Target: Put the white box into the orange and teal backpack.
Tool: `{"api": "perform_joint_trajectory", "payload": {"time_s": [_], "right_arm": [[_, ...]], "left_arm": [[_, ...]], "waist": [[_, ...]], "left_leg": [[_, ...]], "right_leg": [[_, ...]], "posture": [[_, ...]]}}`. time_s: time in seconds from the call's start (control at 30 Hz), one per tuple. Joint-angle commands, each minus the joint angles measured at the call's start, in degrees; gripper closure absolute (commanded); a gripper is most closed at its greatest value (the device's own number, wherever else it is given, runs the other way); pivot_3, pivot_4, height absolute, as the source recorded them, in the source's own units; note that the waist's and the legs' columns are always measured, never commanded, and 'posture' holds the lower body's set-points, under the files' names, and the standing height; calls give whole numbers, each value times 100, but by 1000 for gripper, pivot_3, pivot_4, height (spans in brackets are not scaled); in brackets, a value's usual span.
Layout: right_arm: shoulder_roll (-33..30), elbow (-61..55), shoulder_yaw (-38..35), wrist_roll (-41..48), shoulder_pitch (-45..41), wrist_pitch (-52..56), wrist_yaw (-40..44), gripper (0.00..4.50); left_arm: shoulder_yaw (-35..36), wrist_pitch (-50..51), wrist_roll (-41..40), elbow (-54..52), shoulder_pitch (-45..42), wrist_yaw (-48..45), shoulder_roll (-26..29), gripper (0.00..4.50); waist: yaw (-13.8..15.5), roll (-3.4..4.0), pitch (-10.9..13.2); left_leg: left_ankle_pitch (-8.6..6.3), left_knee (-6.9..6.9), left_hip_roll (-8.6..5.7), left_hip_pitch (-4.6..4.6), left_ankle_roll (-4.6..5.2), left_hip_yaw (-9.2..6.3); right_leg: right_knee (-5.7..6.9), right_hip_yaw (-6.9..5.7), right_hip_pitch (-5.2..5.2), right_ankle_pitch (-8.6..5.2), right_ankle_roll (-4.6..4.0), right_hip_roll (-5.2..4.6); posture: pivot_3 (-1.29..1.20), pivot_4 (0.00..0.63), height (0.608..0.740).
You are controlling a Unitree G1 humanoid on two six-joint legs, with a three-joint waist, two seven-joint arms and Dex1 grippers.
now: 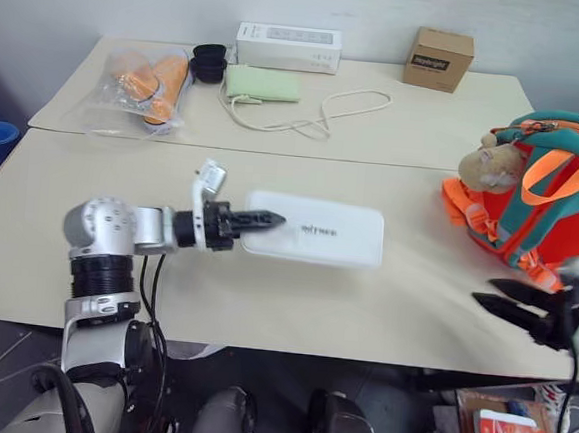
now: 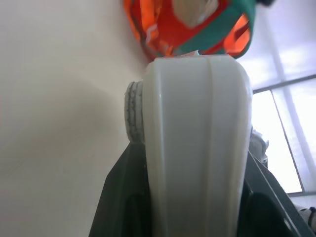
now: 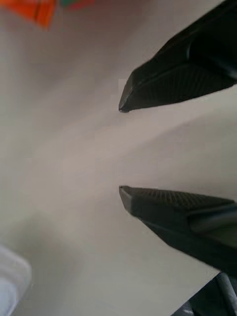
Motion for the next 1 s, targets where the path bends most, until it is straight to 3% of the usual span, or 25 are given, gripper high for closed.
{"api": "perform_joint_trajectory", "payload": {"time_s": [0.03,0.13,0.33,0.5,0.6,0.73,0.97,1.0], "right_arm": [[-148,13,-707,282,-236,299,-413,883],[-45,340,-690,306,-724,331,-843,0],[278,1265,47,219,-2029,140,-1440,0],[630,2294,716,-80,-3208,-275,-1698,0],[785,2729,937,-170,-3663,-557,-1695,610],[811,2729,1132,-83,-3824,-611,-1441,1961],[613,1820,1469,644,-3888,108,-556,4418],[550,1457,1577,844,-3825,279,-315,4475]], "left_arm": [[410,26,-568,-571,-98,195,65,3232],[485,26,-867,-862,-85,431,209,3232],[717,26,-1621,-1068,-235,394,571,3232],[756,-82,-1684,-1214,-313,538,684,3232],[714,-261,-1643,-1281,-290,640,745,3232],[775,-514,-1613,-1229,-288,806,851,3232],[747,-1011,-1566,-1129,-215,745,1221,3232],[717,-1229,-1457,-1074,-219,711,1298,3232]], "waist": [[-10,-1,1],[-23,-3,2],[-63,-4,3],[-129,-4,2],[-152,-4,2],[-152,-4,3],[-157,-3,3],[-168,-3,3]], "left_leg": [[-1,0,2,0,-2,0],[-2,-1,6,3,-6,3],[-2,-5,4,3,-11,11],[1,-6,1,2,-8,12],[2,-9,1,0,-9,15],[2,-9,4,-2,-9,17],[1,-9,6,-2,-11,18],[0,-10,7,-2,-12,18]], "right_leg": [[0,1,0,0,0,0],[1,5,-1,0,0,1],[3,10,-7,-1,-1,13],[11,11,-7,0,0,14],[15,12,-7,1,2,19],[13,13,-7,1,2,22],[13,14,-8,1,3,24],[13,15,-9,1,3,24]], "posture": [[0,150,740],[0,150,740],[0,150,740],[0,150,740],[0,150,740],[0,150,740],[0,150,740],[0,150,740]]}}
